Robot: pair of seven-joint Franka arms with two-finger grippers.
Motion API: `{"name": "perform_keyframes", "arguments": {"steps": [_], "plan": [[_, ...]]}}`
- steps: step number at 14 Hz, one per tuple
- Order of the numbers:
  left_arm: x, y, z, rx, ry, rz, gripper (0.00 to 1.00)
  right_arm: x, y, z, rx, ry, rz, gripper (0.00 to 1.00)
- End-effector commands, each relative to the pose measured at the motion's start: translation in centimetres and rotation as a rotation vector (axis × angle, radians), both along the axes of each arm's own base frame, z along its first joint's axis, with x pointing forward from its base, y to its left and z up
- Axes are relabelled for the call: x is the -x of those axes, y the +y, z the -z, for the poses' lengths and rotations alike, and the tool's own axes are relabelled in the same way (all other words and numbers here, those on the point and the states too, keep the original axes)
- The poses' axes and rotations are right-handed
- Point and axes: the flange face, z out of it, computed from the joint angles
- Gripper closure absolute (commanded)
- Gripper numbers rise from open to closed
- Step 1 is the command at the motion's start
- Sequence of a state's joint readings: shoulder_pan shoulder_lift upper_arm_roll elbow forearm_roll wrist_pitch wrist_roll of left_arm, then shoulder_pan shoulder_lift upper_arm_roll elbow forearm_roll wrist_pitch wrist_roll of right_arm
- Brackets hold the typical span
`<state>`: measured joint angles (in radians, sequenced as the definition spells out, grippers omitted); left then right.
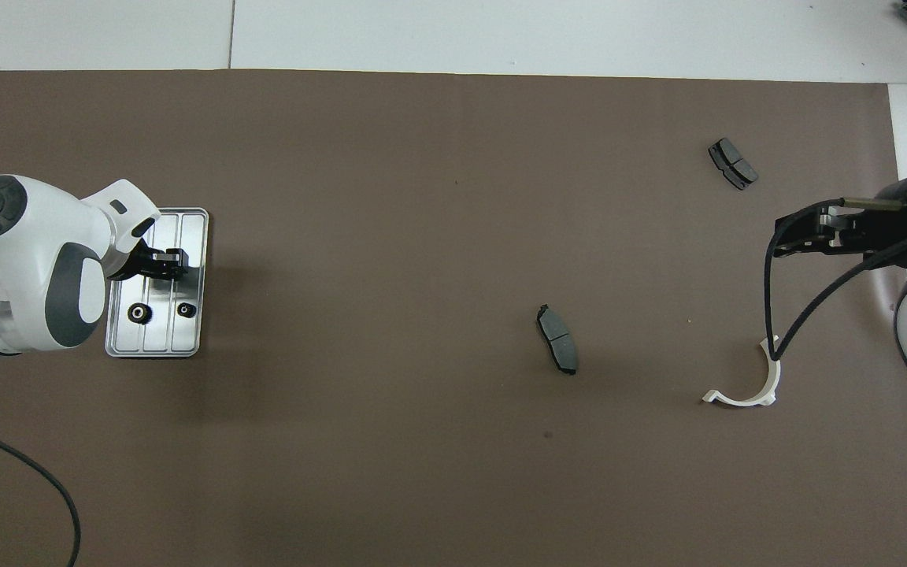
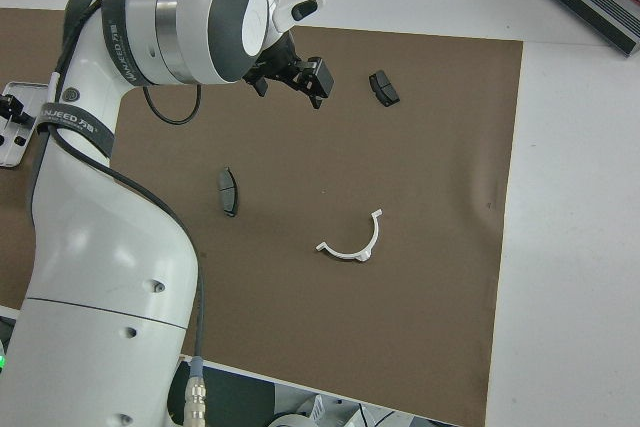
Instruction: Place bearing gear from tray to pile
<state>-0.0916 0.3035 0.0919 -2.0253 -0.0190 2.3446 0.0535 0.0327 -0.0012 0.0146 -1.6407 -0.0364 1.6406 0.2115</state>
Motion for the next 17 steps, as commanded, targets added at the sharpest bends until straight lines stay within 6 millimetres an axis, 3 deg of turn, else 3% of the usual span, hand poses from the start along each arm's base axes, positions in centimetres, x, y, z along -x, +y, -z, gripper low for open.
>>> {"name": "perform_keyframes", "arguments": {"steps": [1,5,7,9,11,12,14,17], "plan": [[1.0,0.0,0.5,-0.006,-0.007,-0.006,0.7,0.4,-0.1,0.0,-0.001,-0.011,0.01,0.0],[0.7,-0.1,0.2,-0.006,-0.007,-0.001,1.0,0.4,-0.1,0.0,-0.001,-0.011,0.01,0.0],[-1.0,-1.1,-1.9,-0.005,-0.021,0.011,1.0,0.4,-0.1,-0.1,-0.001,-0.013,0.01,0.0],[-3.1,-4.0,-4.4,-0.004,-0.013,0.019,1.0,0.4,-0.1,-0.1,-0.001,-0.013,0.01,0.0],[-3.7,-9.8,-6.6,0.003,-0.019,-0.026,1.0,0.4,-0.1,0.0,-0.001,-0.011,0.01,0.0],[-2.9,-13.5,-6.7,0.004,-0.014,-0.058,1.0,0.4,-0.1,-0.1,-0.001,-0.013,0.01,0.0],[-0.2,-21.8,-6.3,0.007,-0.006,-0.135,1.0,0.4,-0.1,-0.1,-0.001,-0.013,0.01,0.0],[4.7,-32.1,-6.3,0.019,-0.016,-0.199,1.0,0.4,-0.1,-0.1,-0.001,-0.013,0.01,0.0]]}}
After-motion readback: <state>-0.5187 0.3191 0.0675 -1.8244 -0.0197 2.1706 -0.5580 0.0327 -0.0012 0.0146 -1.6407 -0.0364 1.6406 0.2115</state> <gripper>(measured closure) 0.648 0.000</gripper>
